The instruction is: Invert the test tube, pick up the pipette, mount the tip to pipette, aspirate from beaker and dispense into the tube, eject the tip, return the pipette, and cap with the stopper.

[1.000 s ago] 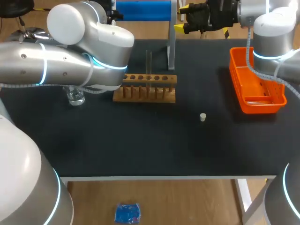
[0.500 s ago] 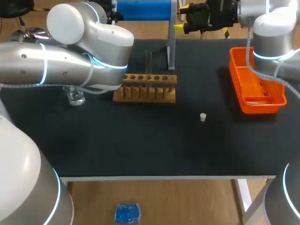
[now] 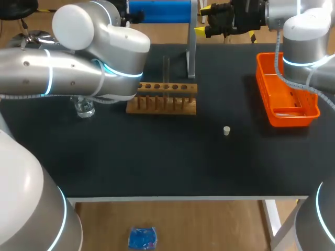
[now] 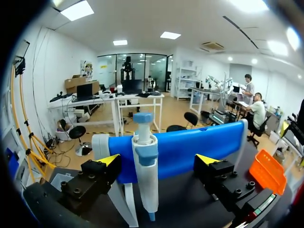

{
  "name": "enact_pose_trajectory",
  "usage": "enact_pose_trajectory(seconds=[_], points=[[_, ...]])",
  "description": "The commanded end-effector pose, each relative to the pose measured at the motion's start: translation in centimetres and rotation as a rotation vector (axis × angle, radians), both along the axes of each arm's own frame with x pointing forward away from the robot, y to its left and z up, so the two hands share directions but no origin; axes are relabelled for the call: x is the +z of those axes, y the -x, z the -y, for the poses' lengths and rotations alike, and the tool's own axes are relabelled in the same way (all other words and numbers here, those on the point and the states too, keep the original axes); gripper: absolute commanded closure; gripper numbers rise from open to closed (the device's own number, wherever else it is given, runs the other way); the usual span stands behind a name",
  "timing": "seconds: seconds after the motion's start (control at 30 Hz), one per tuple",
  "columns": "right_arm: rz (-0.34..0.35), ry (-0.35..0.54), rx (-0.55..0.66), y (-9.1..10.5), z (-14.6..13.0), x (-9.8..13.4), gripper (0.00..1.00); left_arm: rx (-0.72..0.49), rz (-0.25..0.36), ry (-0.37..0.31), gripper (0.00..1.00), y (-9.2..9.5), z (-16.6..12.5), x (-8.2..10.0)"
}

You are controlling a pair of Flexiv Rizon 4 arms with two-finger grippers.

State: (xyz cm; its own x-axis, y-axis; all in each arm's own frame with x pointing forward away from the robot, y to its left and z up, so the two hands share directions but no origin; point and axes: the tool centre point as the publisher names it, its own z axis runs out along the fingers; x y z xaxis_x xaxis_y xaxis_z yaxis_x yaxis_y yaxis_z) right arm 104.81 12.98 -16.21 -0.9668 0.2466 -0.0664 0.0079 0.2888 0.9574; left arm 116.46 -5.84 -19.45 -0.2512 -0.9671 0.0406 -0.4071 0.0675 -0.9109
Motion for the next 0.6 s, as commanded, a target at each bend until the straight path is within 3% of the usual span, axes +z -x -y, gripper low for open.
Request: enact_pose_trajectory(seconds=[0.03,0.37,0.6], points=[[-0.001,0.002,0.0,0.0,0.0,0.1,0.0,-0.012,0.014,0.006,0.0,0.9,-0.2,0.8],[-0.001,0.002,0.0,0.0,0.0,0.1,0.0,-0.08,0.056,-0.007,0.0,2.7,0.6,3.5],[-0.001,0.002,0.0,0.0,0.0,0.1,0.0,-0.207,0.078,0.021,0.0,4.2,1.0,5.7]])
